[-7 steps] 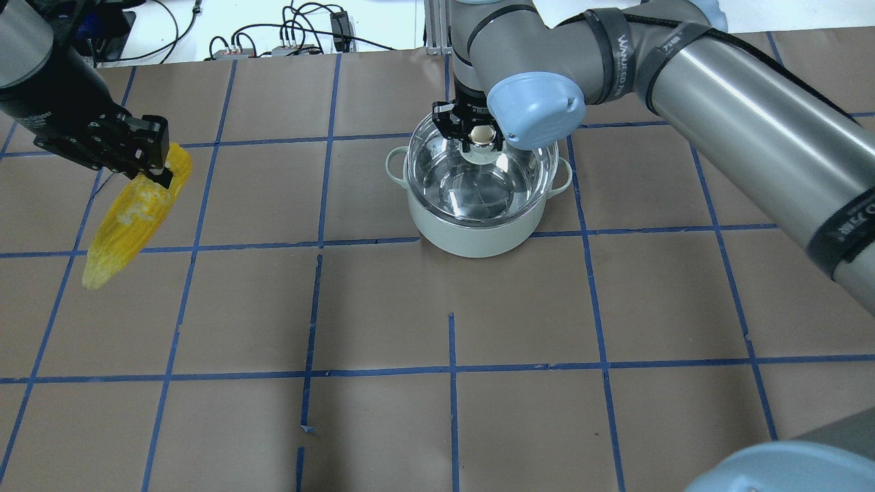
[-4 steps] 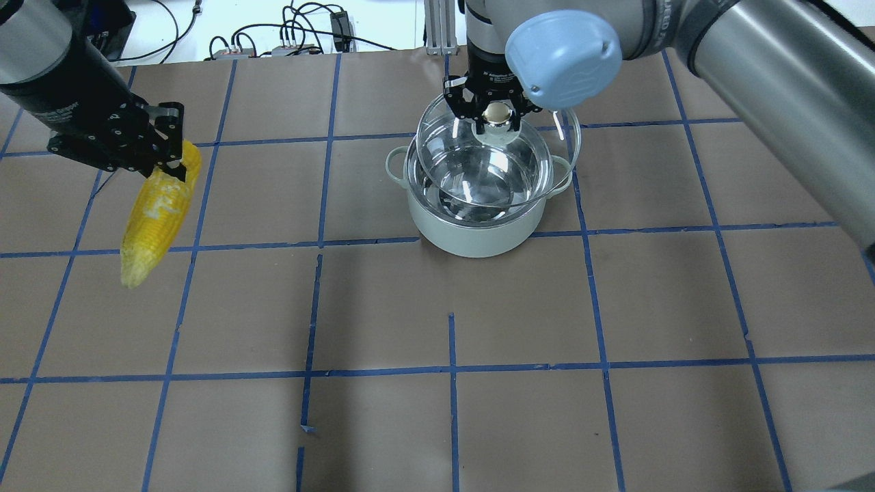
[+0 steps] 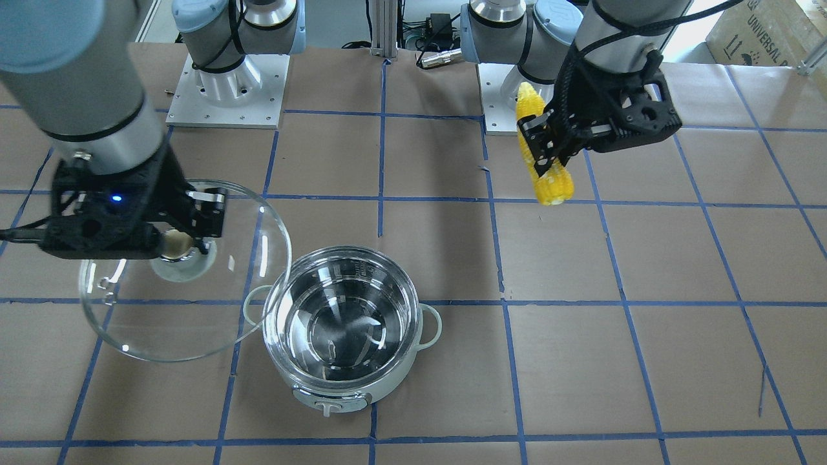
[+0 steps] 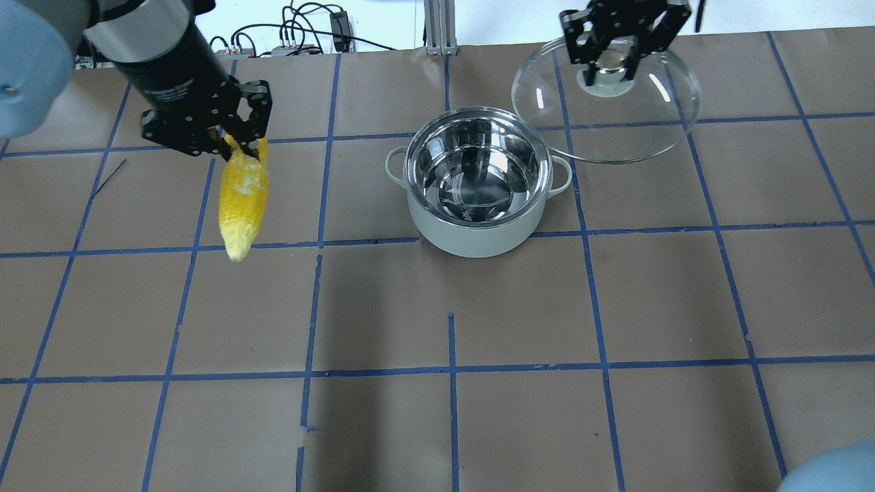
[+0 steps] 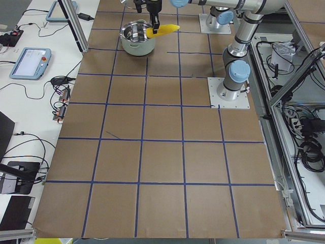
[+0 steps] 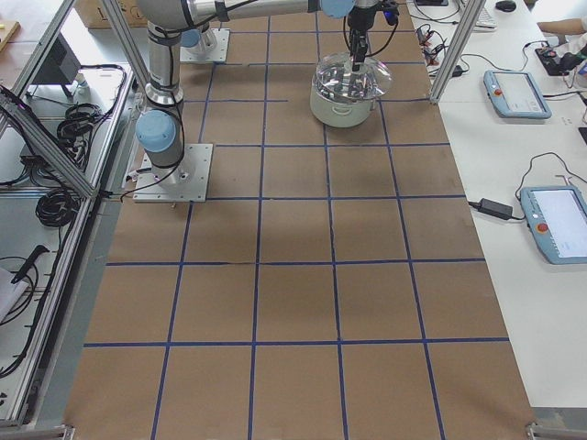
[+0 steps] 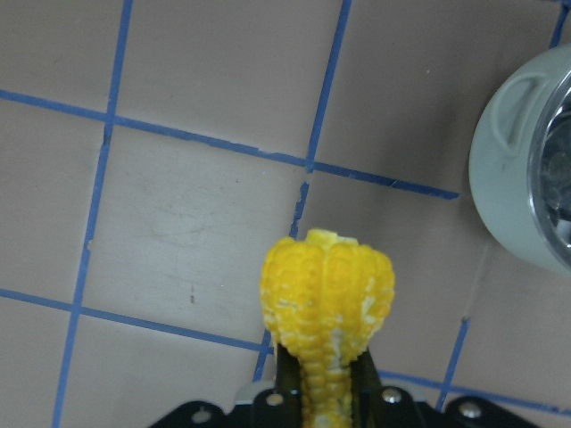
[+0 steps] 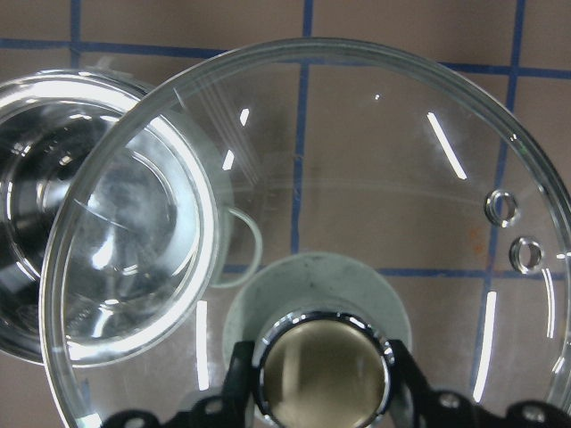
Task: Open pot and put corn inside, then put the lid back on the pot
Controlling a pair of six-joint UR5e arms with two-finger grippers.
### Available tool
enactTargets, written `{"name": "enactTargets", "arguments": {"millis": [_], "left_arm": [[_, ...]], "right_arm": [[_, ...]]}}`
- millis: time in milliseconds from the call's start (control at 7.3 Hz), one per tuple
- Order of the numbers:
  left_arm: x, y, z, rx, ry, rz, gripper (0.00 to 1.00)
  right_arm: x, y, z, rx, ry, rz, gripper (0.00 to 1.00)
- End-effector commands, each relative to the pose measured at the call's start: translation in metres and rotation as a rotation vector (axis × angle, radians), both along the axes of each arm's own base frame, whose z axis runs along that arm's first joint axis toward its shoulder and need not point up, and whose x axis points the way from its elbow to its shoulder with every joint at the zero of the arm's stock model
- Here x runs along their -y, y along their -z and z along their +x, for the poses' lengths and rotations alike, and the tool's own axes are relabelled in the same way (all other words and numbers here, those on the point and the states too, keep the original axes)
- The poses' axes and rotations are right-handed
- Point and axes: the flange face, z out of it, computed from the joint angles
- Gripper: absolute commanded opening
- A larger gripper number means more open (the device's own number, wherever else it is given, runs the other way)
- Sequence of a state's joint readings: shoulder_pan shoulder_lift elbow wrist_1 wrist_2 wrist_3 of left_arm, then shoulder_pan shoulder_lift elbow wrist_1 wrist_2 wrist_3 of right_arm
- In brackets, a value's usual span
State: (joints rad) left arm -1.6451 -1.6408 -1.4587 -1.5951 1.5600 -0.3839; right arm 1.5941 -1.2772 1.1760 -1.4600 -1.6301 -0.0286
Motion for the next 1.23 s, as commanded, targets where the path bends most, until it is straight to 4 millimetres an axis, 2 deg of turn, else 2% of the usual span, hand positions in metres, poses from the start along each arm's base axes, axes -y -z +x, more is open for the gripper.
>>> {"name": "enactTargets", "arguments": {"millis": [0,137,274,411,548,685,822,1096], "left_arm": [[0.047,0.039,-0.104,-0.013,-0.13,-0.037,0.03],[0.065,0.047,-0.129,-0.018,-0.168,-0.037,0.02],[0.087,0.055,-0.146,-0.036,-0.191,-0.033,0.02],[0.1,0.076,-0.172,-0.04,-0.168,-0.014,0.02],[0.114,0.079,-0.184,-0.045,-0.159,-0.023,0.02],[0.13,0.088,-0.189,-0.047,-0.158,-0.026,0.02],[0.141,0.086,-0.195,-0.055,-0.157,-0.042,0.02],[0.15,0.096,-0.21,-0.098,-0.209,-0.019,0.06]], "right_arm": [[-0.015,-0.021,-0.043,0.007,0.002,0.06,0.3],[-0.026,-0.022,-0.039,0.007,-0.001,0.066,0.3],[-0.047,-0.013,-0.037,0.007,-0.008,0.092,0.3],[-0.078,-0.008,-0.036,0.006,-0.009,0.102,0.29],[-0.107,-0.009,-0.035,0.007,-0.008,0.087,0.29],[-0.12,-0.009,-0.034,0.008,-0.006,0.074,0.29],[-0.122,-0.01,-0.034,0.008,-0.003,0.072,0.29],[-0.125,-0.011,-0.032,0.009,-0.004,0.071,0.29]]}}
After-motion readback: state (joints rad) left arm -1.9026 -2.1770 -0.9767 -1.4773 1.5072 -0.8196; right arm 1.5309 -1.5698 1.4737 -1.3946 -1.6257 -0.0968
